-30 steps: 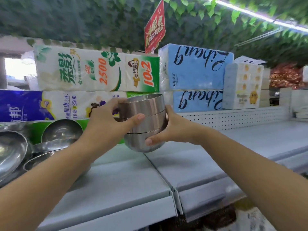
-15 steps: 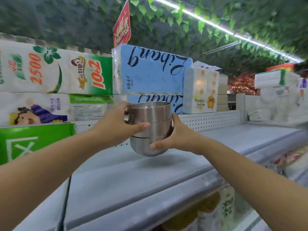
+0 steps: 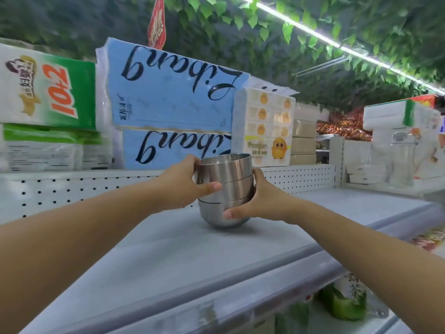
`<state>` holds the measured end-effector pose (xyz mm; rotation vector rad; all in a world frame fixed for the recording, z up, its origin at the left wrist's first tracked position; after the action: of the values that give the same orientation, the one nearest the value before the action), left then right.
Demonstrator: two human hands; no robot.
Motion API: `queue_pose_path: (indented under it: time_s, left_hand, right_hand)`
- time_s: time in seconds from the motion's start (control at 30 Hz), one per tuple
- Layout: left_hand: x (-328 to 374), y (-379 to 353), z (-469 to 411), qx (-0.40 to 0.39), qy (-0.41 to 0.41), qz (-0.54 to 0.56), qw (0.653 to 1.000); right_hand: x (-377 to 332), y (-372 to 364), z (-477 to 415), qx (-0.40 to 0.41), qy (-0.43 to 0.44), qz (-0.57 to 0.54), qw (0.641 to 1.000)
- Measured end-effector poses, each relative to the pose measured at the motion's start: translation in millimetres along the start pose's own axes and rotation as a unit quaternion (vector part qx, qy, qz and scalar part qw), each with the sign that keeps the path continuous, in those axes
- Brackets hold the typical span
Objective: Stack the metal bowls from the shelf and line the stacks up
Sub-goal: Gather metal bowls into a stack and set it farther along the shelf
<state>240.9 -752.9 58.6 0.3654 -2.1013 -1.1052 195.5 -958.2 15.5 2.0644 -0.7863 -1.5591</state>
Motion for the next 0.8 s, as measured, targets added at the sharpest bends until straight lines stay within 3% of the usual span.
queue_pose_path:
  time_s: [0.47, 0.67, 0.8]
  left_hand:
    - [22.2, -55.3, -89.0, 0.09, 0.002, -0.054, 0.994]
    - [9.8, -81.5, -115.7, -0.007, 0.0, -0.12, 0.993]
    - [-5.7, -97.1, -113.7, -0.048, -0.033, -0.197, 0.979]
  right_hand:
    - [79.4, 56.8, -72.9, -0.033, -0.045, 0.033, 0.998]
    - [101.9, 74.4, -86.7, -0.016, -0.064, 0.035, 0.997]
    - [113.1, 64.2, -89.0, 0.022, -0.012, 0.018, 1.0]
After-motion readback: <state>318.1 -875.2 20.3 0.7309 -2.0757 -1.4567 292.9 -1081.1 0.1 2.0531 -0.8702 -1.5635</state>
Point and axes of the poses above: each hand's wrist, its own z-axis away from the middle knuckle, its own y-axis out of the back of the hand, x = y × z, the point moved 4 cm from there along -z, towards the middle knuckle, and after that the axes turned 8 degrees about -x, right-handed, at the moved point
